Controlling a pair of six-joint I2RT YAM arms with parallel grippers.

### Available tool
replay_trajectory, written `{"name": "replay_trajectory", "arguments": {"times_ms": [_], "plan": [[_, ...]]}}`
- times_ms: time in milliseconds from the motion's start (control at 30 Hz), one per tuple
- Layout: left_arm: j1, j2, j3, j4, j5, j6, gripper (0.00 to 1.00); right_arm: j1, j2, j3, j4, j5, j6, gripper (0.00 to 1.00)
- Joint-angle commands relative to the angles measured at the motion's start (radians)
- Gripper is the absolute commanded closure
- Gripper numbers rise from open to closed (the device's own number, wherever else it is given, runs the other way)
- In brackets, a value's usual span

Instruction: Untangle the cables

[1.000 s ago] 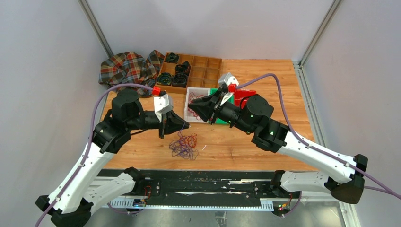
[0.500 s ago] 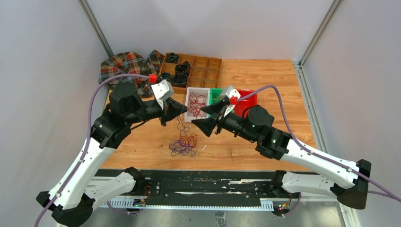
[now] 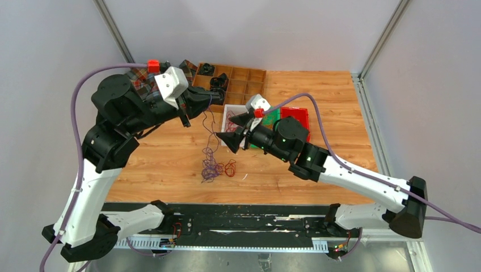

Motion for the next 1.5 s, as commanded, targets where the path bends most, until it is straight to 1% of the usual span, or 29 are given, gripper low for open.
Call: {"name": "replay_trajectory", "arguments": {"times_ms": [0,100,200,433,567,667,833,1000,1167,1233,1267,1333,1367,1467], "plan": [[0.005,0.047,0.130,-0.019,-0.027,0.028,0.99,0.011,0.085,0.139,0.029,0.072,-0.101,0.36],[0.006,0.076,0.216,-0.028,-0.032,0.033,0.99,0.011,0.137,0.189,0.026,0.054,-0.107,0.38],[0.006,0.101,0.293,-0.043,-0.025,0.034,1.00,0.011,0.171,0.198,0.041,0.056,-0.099,0.40],[0.006,0.132,0.388,-0.030,-0.023,0.027,1.00,0.011,0.280,0.247,0.064,-0.010,-0.039,0.40],[0.006,0.183,0.499,-0.022,-0.012,0.002,1.00,0.011,0.348,0.223,0.137,0.022,-0.007,0.43],[0.006,0.216,0.576,-0.027,0.005,-0.015,1.00,0.008,0.387,0.181,0.200,0.058,0.013,0.46],[0.006,0.237,0.656,-0.017,-0.002,-0.017,1.00,0.004,0.425,0.070,0.291,0.105,0.058,0.53],[0.006,0.241,0.700,0.026,-0.024,-0.020,1.00,0.004,0.444,-0.065,0.366,0.152,0.102,0.53],[0.006,0.262,0.747,0.068,-0.068,0.008,1.00,0.003,0.463,-0.177,0.427,0.221,0.111,0.56],[0.006,0.261,0.741,0.072,-0.076,0.030,1.00,0.002,0.448,-0.201,0.412,0.248,0.106,0.56],[0.006,0.259,0.732,0.066,-0.073,0.045,1.00,0.002,0.421,-0.214,0.399,0.266,0.104,0.54],[0.006,0.245,0.698,0.056,-0.072,0.084,1.00,-0.003,0.335,-0.244,0.379,0.283,0.095,0.46],[0.005,0.234,0.661,0.054,-0.074,0.107,1.00,-0.005,0.263,-0.250,0.360,0.293,0.086,0.42],[0.006,0.204,0.576,0.053,-0.100,0.171,1.00,-0.006,0.100,-0.238,0.297,0.283,0.050,0.35]]}}
